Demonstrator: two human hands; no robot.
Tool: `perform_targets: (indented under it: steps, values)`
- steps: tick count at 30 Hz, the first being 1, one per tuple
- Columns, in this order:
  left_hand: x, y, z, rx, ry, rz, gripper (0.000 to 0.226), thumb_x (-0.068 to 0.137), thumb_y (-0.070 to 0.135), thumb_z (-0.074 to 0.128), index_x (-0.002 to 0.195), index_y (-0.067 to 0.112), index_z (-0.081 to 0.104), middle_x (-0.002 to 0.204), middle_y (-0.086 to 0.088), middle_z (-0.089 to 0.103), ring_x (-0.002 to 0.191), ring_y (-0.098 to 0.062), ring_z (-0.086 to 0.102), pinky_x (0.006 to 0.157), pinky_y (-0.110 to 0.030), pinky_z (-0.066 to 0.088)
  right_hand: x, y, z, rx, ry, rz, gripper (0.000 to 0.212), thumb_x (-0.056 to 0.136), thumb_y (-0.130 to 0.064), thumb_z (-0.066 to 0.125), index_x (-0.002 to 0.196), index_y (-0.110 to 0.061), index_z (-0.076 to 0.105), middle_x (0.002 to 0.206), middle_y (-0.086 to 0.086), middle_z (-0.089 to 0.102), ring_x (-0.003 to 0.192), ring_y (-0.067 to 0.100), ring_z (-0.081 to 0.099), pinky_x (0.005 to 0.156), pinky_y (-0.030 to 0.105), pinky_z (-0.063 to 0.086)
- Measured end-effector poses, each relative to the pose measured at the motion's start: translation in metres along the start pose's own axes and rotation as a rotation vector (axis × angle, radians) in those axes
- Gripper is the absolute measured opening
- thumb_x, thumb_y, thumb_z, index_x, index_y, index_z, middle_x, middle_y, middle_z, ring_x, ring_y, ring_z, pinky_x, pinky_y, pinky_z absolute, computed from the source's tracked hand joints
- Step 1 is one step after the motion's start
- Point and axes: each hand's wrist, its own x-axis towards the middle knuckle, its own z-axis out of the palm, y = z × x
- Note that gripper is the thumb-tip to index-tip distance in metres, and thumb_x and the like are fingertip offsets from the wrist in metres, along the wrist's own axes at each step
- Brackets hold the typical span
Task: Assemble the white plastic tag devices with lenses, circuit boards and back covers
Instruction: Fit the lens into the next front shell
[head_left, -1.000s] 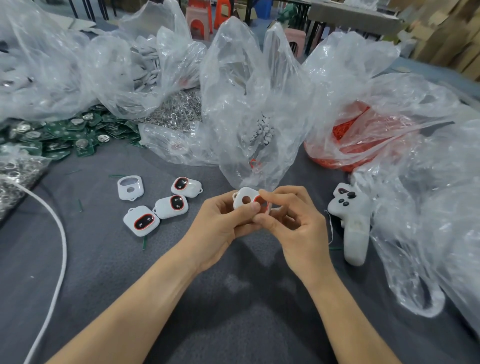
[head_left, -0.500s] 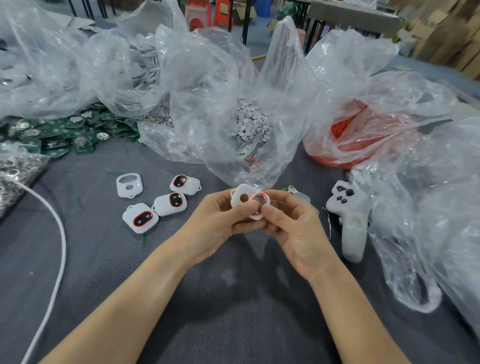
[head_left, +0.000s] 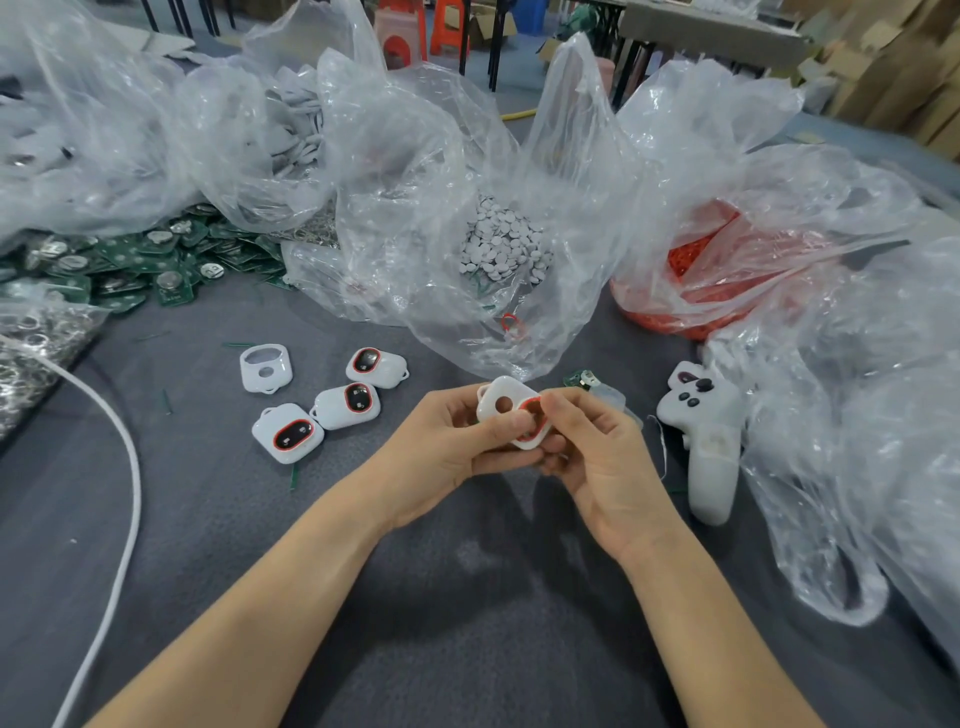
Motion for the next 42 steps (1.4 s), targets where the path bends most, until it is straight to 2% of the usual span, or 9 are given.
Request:
perform_targets:
  steps: [7, 14, 17, 19, 23, 28, 32, 37, 42]
  values:
    - [0.0009, -0.0053, -0.0025, 0.109, -0.028, 0.03, 0.02, 0.077, 0.004, 0.069, 0.091, 0.017, 0.075, 0.094, -0.006, 0.073, 0.094, -0.017, 0.069, 0.082, -0.027, 0.055, 0.0014, 0.0013, 0.001, -0.022, 0.05, -0.016, 0.012, 0.072, -0.03, 0.066, 0.066, -0.022, 0.073, 0.061, -0.004, 0.066, 0.051, 0.004, 0.055, 0.053, 0.022, 0.043]
    - [0.0015, -0.0082, -0.0049, 0.221, -0.017, 0.08, 0.017, 0.077, 0.008, 0.07, 0.093, 0.013, 0.072, 0.095, -0.008, 0.07, 0.093, -0.019, 0.066, 0.087, -0.032, 0.055, 0.0004, -0.0017, -0.0006, -0.074, 0.036, -0.025, 0.013, 0.066, -0.036, 0.066, 0.066, -0.024, 0.072, 0.062, -0.004, 0.066, 0.049, 0.002, 0.053, 0.042, 0.011, 0.036]
    - [0.0015, -0.0076, -0.0029, 0.328, 0.01, 0.138, 0.017, 0.083, 0.007, 0.069, 0.098, 0.011, 0.067, 0.088, 0.002, 0.07, 0.087, -0.01, 0.065, 0.083, -0.026, 0.055, 0.0025, -0.0002, -0.0023, -0.074, 0.061, -0.039, 0.014, 0.065, -0.038, 0.067, 0.067, -0.026, 0.073, 0.057, -0.007, 0.059, 0.046, 0.001, 0.04, 0.041, 0.012, 0.03]
    - [0.0016, -0.0062, -0.0025, 0.396, 0.034, 0.171, 0.017, 0.085, 0.005, 0.067, 0.101, 0.01, 0.065, 0.086, 0.005, 0.069, 0.086, -0.011, 0.066, 0.083, -0.03, 0.056, 0.0041, 0.0016, -0.0029, -0.054, 0.067, -0.052, 0.015, 0.065, -0.039, 0.069, 0.069, -0.026, 0.074, 0.055, -0.007, 0.055, 0.044, 0.001, 0.036, 0.041, 0.013, 0.027]
    - [0.0015, -0.0039, -0.0016, 0.435, 0.064, 0.169, 0.017, 0.087, -0.001, 0.063, 0.099, 0.01, 0.063, 0.076, 0.007, 0.069, 0.072, -0.011, 0.068, 0.067, -0.024, 0.056, 0.0064, 0.0045, -0.0056, -0.012, 0.057, -0.069, 0.019, 0.063, -0.038, 0.073, 0.072, -0.022, 0.073, 0.051, -0.001, 0.045, 0.04, 0.005, 0.032, 0.041, 0.019, 0.022]
    - [0.0018, -0.0059, -0.0001, 0.453, 0.089, 0.146, 0.008, 0.088, 0.005, 0.064, 0.094, 0.009, 0.066, 0.07, 0.005, 0.067, 0.066, -0.006, 0.063, 0.065, -0.018, 0.051, 0.0057, 0.005, -0.0061, 0.056, -0.001, -0.078, 0.008, 0.07, -0.02, 0.068, 0.073, -0.013, 0.069, 0.056, 0.002, 0.058, 0.044, 0.006, 0.046, 0.041, 0.018, 0.037]
    - [0.0018, -0.0075, 0.0016, 0.428, 0.109, 0.143, 0.009, 0.088, 0.01, 0.063, 0.095, 0.006, 0.067, 0.077, -0.002, 0.067, 0.069, -0.008, 0.061, 0.069, -0.019, 0.05, 0.0049, 0.0037, -0.0045, 0.103, -0.001, -0.075, 0.012, 0.07, -0.015, 0.066, 0.077, -0.006, 0.062, 0.059, -0.001, 0.064, 0.045, 0.004, 0.047, 0.043, 0.016, 0.039]
    - [0.0014, -0.0057, 0.0011, 0.42, 0.093, 0.134, 0.009, 0.088, 0.007, 0.063, 0.096, 0.009, 0.067, 0.08, -0.001, 0.069, 0.071, -0.008, 0.063, 0.07, -0.018, 0.051, 0.0054, 0.005, -0.0048, 0.146, -0.012, -0.043, 0.008, 0.071, -0.013, 0.064, 0.072, -0.006, 0.069, 0.059, 0.001, 0.064, 0.046, 0.004, 0.049, 0.045, 0.017, 0.042]
    - [0.0012, -0.0065, 0.0002, 0.437, 0.1, 0.128, 0.017, 0.086, -0.005, 0.063, 0.099, 0.006, 0.067, 0.085, -0.003, 0.07, 0.076, -0.008, 0.065, 0.074, -0.017, 0.052, 0.0079, 0.0061, -0.0064, 0.138, -0.038, 0.004, 0.013, 0.066, -0.024, 0.07, 0.067, -0.011, 0.074, 0.063, 0.003, 0.066, 0.061, 0.016, 0.052, 0.066, 0.035, 0.04]
